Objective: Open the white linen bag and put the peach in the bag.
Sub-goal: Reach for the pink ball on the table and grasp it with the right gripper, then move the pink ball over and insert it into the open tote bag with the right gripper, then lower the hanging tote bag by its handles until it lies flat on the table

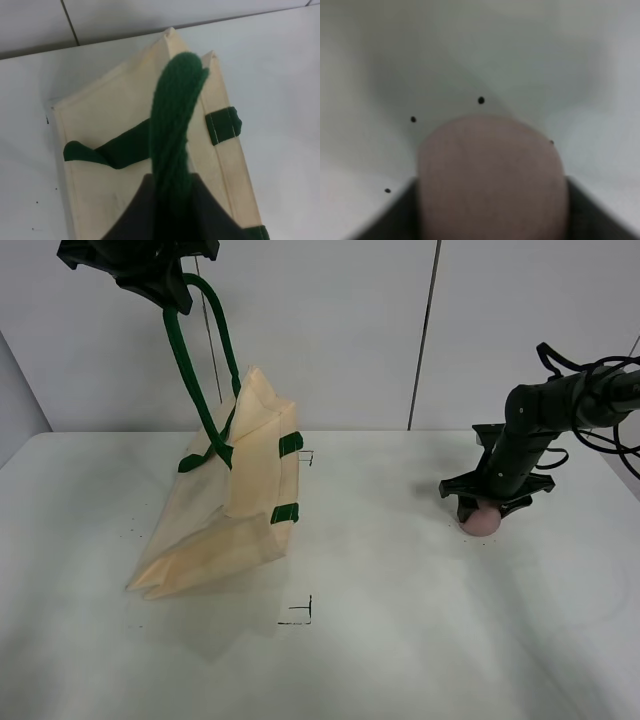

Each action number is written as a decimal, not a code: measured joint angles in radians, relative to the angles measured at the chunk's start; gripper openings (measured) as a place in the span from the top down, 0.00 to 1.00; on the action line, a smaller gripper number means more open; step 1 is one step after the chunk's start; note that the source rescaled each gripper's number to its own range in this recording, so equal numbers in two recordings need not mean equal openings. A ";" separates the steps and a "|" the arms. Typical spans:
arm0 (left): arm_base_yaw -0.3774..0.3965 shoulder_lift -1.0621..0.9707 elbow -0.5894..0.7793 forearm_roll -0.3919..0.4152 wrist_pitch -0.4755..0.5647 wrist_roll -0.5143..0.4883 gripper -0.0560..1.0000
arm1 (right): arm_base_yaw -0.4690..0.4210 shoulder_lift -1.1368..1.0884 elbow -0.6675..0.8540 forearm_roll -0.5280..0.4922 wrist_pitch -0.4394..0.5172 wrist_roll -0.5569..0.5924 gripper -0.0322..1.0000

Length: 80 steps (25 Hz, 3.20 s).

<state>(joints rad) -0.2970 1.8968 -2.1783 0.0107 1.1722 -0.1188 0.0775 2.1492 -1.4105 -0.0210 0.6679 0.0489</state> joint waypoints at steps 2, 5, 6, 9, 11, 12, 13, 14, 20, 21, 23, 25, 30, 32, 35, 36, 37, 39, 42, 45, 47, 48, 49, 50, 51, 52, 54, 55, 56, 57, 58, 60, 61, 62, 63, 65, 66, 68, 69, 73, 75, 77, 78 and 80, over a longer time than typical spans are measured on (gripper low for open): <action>0.000 0.000 0.000 0.000 0.000 0.000 0.95 | 0.000 -0.002 0.000 0.000 0.000 0.000 0.78; 0.000 0.000 0.000 0.000 0.000 0.000 0.95 | 0.000 -0.003 -0.018 0.000 0.026 -0.006 0.97; 0.000 0.000 0.000 0.000 0.000 0.000 0.95 | 0.000 -0.003 -0.030 0.003 0.044 -0.012 0.97; 0.000 0.000 0.000 0.000 0.000 0.000 0.95 | 0.001 -0.010 -0.095 0.030 0.123 -0.049 0.97; 0.000 -0.001 0.000 0.000 0.000 0.000 0.95 | 0.011 -0.030 -0.159 0.066 0.170 -0.088 0.97; 0.000 -0.004 0.000 0.000 0.000 0.000 0.95 | 0.019 -0.044 -0.190 0.092 0.187 -0.112 0.97; 0.000 -0.007 0.000 0.000 0.000 0.000 0.95 | 0.030 -0.062 -0.231 0.125 0.203 -0.144 0.97; 0.000 -0.012 0.000 0.000 0.000 0.000 0.95 | 0.043 -0.076 -0.273 0.157 0.214 -0.176 0.97; 0.000 -0.044 0.000 0.001 0.000 0.000 0.95 | 0.165 -0.109 -0.484 0.411 0.239 -0.301 0.97; 0.000 -0.045 0.000 0.001 0.000 0.000 0.95 | 0.200 -0.109 -0.500 0.450 0.225 -0.331 0.97; 0.000 -0.045 0.000 0.001 0.000 0.000 0.95 | 0.254 -0.109 -0.507 0.509 0.195 -0.385 0.97; 0.000 -0.045 0.000 0.001 0.000 0.000 0.95 | 0.291 -0.104 -0.508 0.531 0.178 -0.417 0.97; 0.000 -0.045 0.000 0.002 0.000 0.000 0.95 | 0.404 -0.004 -0.512 0.587 0.144 -0.461 0.97; 0.000 -0.045 0.000 0.004 0.000 0.000 0.95 | 0.422 0.041 -0.512 0.616 0.118 -0.480 0.97; 0.000 -0.045 0.000 0.004 0.000 0.000 0.95 | 0.444 0.090 -0.512 0.662 0.072 -0.508 0.97; 0.000 -0.045 0.000 0.004 0.000 0.000 0.95 | 0.448 0.102 -0.512 0.676 0.058 -0.513 0.97; 0.000 -0.045 0.000 0.003 0.000 0.000 0.95 | 0.449 0.111 -0.512 0.692 0.046 -0.513 0.97; 0.000 -0.045 0.000 0.002 0.000 0.000 0.95 | 0.450 0.126 -0.512 0.723 0.026 -0.517 0.97; 0.000 -0.045 0.000 0.002 0.000 0.000 0.95 | 0.450 0.136 -0.512 0.748 0.006 -0.520 0.97; 0.000 -0.045 0.000 0.002 0.000 0.000 0.95 | 0.450 0.137 -0.512 0.757 -0.008 -0.524 0.79; 0.000 -0.045 0.000 0.002 0.000 0.000 0.95 | 0.450 0.138 -0.512 0.760 -0.007 -0.525 0.42; 0.000 -0.045 0.000 0.002 0.000 0.000 0.95 | 0.450 0.138 -0.512 0.760 -0.006 -0.526 0.25; 0.000 -0.045 0.000 0.002 0.000 0.000 0.95 | 0.450 0.139 -0.512 0.757 -0.005 -0.526 0.16; 0.000 -0.045 0.000 0.002 0.000 0.000 0.95 | 0.450 0.139 -0.512 0.753 -0.005 -0.520 0.09; 0.000 -0.045 0.000 0.002 0.000 0.000 0.95 | 0.450 0.139 -0.512 0.746 -0.005 -0.507 0.05; 0.000 -0.045 0.000 0.002 0.000 0.000 0.95 | 0.448 0.139 -0.512 0.734 -0.001 -0.491 0.03; 0.000 -0.045 0.000 0.002 0.000 0.000 0.95 | 0.442 0.139 -0.526 0.693 0.043 -0.438 0.01; 0.000 -0.045 0.000 0.001 0.000 0.000 0.95 | 0.437 0.140 -0.540 0.658 0.077 -0.414 0.01; 0.000 -0.045 0.000 0.001 0.000 0.000 0.95 | 0.431 0.140 -0.562 0.619 0.128 -0.386 0.00; 0.000 -0.045 0.000 0.001 0.000 0.000 0.95 | 0.423 0.141 -0.591 0.580 0.185 -0.353 0.00; 0.000 -0.045 0.000 0.001 0.000 0.000 0.95 | 0.416 0.141 -0.624 0.527 0.246 -0.315 0.00; 0.000 -0.045 0.000 0.002 0.000 0.000 0.95 | 0.401 0.142 -0.693 0.411 0.353 -0.228 0.00; 0.000 -0.045 0.000 0.002 0.000 0.000 0.95 | 0.396 0.142 -0.731 0.343 0.404 -0.177 0.00; 0.000 -0.045 0.000 0.002 0.000 0.000 0.95 | 0.393 0.142 -0.759 0.272 0.443 -0.137 0.00; 0.000 -0.045 0.000 0.002 0.000 0.000 0.95 | 0.387 0.142 -0.788 0.204 0.469 -0.094 0.00; 0.000 -0.045 0.000 0.002 0.000 0.000 0.95 | 0.373 0.142 -0.817 0.108 0.501 -0.037 0.00; 0.000 -0.045 0.000 0.002 0.000 0.000 0.95 | 0.361 0.142 -0.821 0.081 0.509 -0.025 0.00; 0.000 -0.045 0.000 0.002 0.000 0.000 0.95 | 0.331 0.142 -0.821 0.063 0.531 -0.012 0.00; 0.000 -0.045 0.000 0.002 0.000 0.000 0.95 | 0.315 0.142 -0.821 0.061 0.540 -0.009 0.00; 0.000 -0.045 0.000 0.002 0.000 0.000 0.95 | 0.212 0.142 -0.821 0.056 0.545 -0.012 0.00; 0.000 -0.045 0.000 0.002 0.000 0.000 0.95 | 0.147 0.142 -0.821 0.053 0.545 -0.027 0.00; 0.000 -0.045 0.000 0.002 0.000 0.000 0.95 | 0.089 0.142 -0.821 0.050 0.545 -0.030 0.00; 0.000 -0.045 0.000 0.002 0.000 0.000 0.95 | 0.061 0.142 -0.821 0.048 0.545 -0.030 0.00; 0.000 -0.045 0.000 0.002 0.000 0.000 0.95 | 0.017 0.143 -0.821 0.047 0.545 -0.030 0.00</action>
<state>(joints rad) -0.2970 1.8521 -2.1783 0.0123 1.1725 -0.1188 0.0948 2.2924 -2.2314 0.0260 1.2128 0.0187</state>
